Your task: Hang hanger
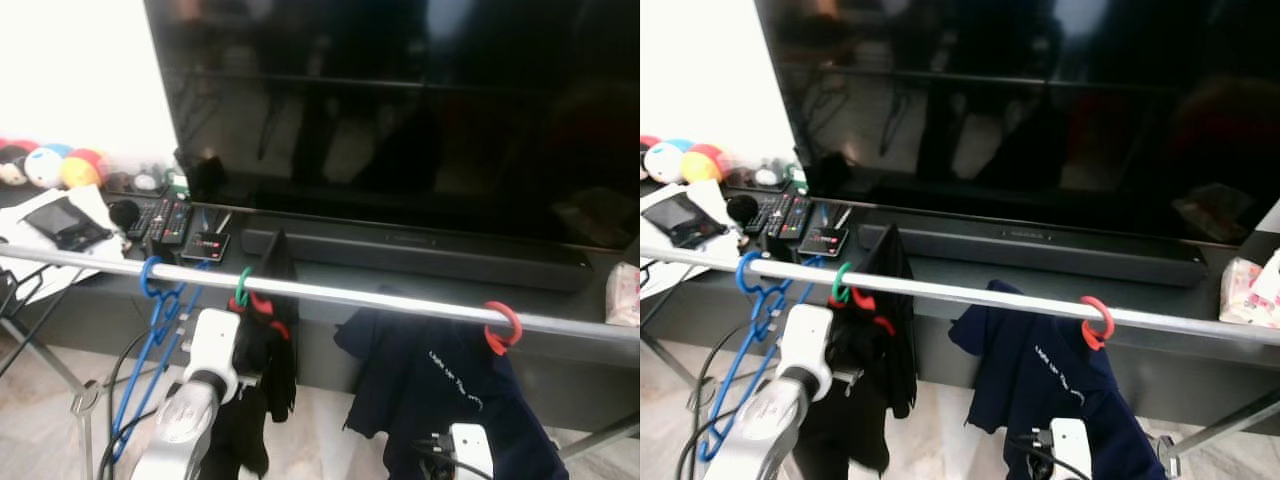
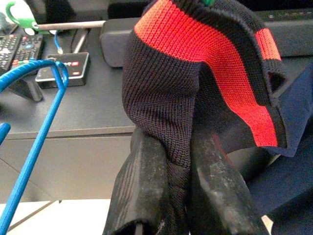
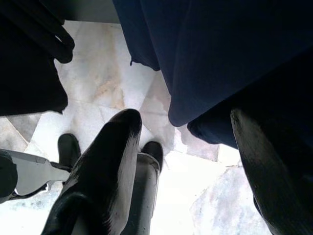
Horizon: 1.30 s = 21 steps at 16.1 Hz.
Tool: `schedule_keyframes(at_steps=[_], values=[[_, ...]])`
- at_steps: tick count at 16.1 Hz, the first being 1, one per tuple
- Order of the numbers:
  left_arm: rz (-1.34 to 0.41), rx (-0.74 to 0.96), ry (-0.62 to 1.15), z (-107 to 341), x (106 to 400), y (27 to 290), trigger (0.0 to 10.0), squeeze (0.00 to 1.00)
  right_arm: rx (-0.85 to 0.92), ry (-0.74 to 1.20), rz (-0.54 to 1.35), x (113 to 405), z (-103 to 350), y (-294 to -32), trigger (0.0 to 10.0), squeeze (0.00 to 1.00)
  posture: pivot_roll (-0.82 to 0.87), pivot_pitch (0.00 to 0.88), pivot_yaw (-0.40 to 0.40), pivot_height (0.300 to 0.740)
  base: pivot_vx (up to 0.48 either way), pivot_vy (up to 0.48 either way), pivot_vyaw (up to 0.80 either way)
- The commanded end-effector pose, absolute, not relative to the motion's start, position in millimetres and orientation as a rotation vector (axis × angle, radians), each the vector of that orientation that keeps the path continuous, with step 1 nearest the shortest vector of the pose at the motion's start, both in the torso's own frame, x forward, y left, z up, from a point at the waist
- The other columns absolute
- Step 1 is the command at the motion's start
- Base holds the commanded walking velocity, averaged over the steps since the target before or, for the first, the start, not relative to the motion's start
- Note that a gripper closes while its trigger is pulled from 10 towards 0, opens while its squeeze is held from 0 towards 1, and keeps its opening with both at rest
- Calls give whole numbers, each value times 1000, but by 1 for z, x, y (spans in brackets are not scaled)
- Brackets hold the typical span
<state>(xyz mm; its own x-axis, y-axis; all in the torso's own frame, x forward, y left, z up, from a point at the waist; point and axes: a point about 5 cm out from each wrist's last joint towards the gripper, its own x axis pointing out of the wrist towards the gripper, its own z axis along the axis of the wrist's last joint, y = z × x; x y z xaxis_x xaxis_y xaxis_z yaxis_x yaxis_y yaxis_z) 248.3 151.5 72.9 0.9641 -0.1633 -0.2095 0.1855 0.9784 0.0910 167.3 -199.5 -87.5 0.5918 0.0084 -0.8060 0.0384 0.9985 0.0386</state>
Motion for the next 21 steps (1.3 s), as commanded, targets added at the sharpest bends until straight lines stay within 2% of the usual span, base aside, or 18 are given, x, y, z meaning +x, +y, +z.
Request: schedule_keyframes(at_steps=[1, 2, 3, 4, 12, 21], values=[[-154, 110, 218, 70, 240, 156, 10000, 0, 51, 940, -19, 168, -87, -200, 10000, 0, 0, 0, -53, 716, 0, 0, 0], [-136, 106, 205, 72, 238, 160, 10000, 0, 51, 940, -19, 168, -87, -200, 10000, 0, 6, 0, -55, 716, 0, 0, 0], [-119, 109, 190, 74, 237, 163, 10000, 416, 49, 941, -17, 168, -87, -200, 10000, 0, 6, 0, -55, 716, 0, 0, 0], [-111, 112, 183, 75, 237, 164, 10000, 1000, 49, 941, -16, 168, -87, -200, 10000, 0, 7, 0, -56, 716, 0, 0, 0], [-159, 80, 92, 92, 224, 157, 10000, 1000, 50, 938, -16, 168, -87, -199, 10000, 0, 10, 0, -55, 716, 0, 0, 0], [-259, 148, 97, 97, 181, 158, 10000, 1000, 53, 935, -11, 170, -87, -198, 10000, 0, 27, 0, -49, 716, 0, 0, 0]])
